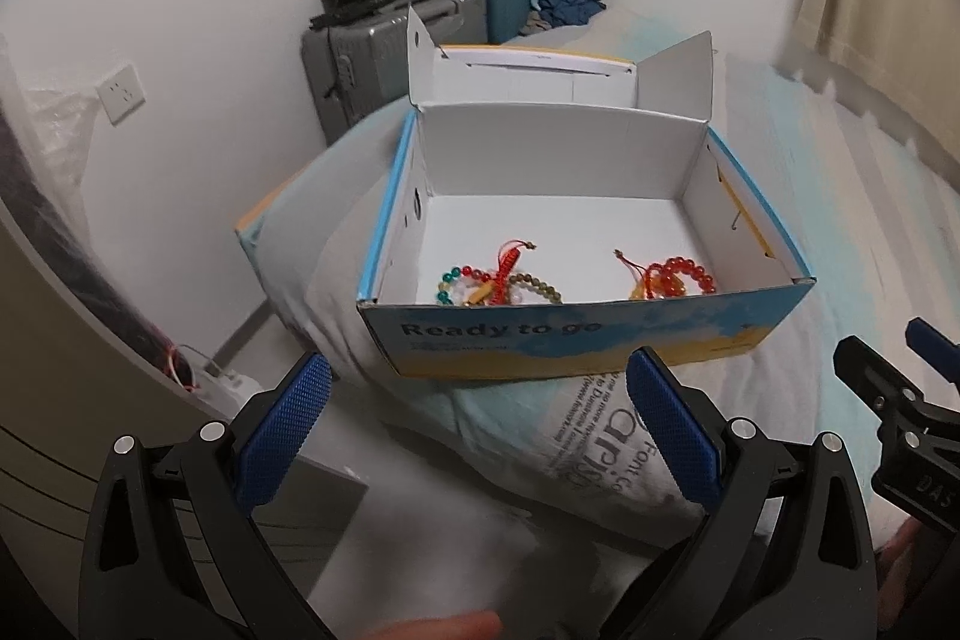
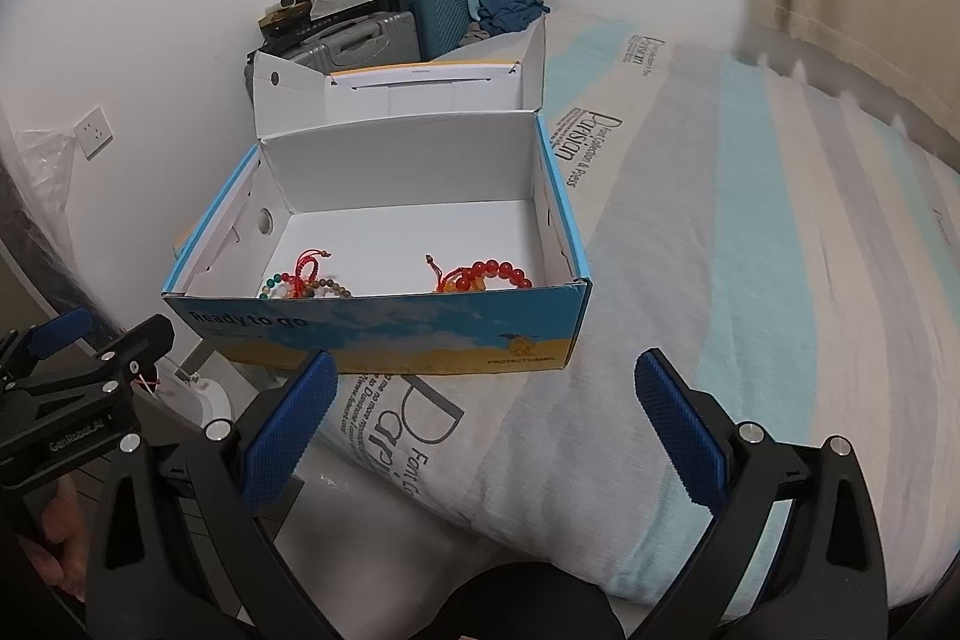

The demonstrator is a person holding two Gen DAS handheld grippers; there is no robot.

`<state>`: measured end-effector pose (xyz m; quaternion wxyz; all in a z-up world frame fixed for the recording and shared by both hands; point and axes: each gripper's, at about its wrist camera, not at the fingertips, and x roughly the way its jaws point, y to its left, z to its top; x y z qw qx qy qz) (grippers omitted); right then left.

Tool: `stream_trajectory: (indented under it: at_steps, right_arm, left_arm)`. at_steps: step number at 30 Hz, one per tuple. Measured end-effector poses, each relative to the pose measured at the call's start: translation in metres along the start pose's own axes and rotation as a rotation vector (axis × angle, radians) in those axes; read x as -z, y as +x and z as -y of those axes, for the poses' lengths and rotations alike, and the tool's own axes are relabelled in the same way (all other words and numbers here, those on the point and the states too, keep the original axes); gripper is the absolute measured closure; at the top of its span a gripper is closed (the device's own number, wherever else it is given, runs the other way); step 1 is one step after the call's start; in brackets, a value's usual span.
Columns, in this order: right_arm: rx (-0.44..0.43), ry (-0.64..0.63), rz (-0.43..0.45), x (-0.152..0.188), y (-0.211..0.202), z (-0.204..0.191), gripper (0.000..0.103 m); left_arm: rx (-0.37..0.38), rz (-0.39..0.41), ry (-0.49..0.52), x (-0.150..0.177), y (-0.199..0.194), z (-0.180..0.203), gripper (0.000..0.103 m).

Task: Organize jewelry

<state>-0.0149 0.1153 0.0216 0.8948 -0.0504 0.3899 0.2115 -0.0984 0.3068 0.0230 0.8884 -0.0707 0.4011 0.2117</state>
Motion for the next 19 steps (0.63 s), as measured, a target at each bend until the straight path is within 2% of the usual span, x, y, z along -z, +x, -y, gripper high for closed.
stream_trajectory:
  at_steps: [5, 11, 13, 15, 19]
  right_arm:
    - [0.002, -0.002, -0.002, 0.0, 0.001, 0.001, 0.007]
    - [0.001, -0.005, -0.004, 0.001, 0.0, 0.004, 0.007]
    - [0.001, -0.004, -0.004, 0.001, 0.001, 0.004, 0.007]
    - [0.002, -0.003, -0.004, 0.001, 0.001, 0.004, 0.007]
    - [0.001, -0.003, -0.005, 0.001, 0.001, 0.004, 0.007]
  left_arm:
    - [-0.006, 0.017, -0.016, -0.002, -0.002, 0.002, 0.006]
    - [-0.021, 0.047, 0.037, 0.0, -0.007, 0.008, 0.006]
    - [-0.031, 0.038, 0.049, -0.001, -0.006, 0.01, 0.006]
    - [-0.009, 0.026, 0.06, -0.001, -0.005, 0.011, 0.006]
    - [-0.007, 0.015, 0.037, -0.001, -0.003, 0.01, 0.006]
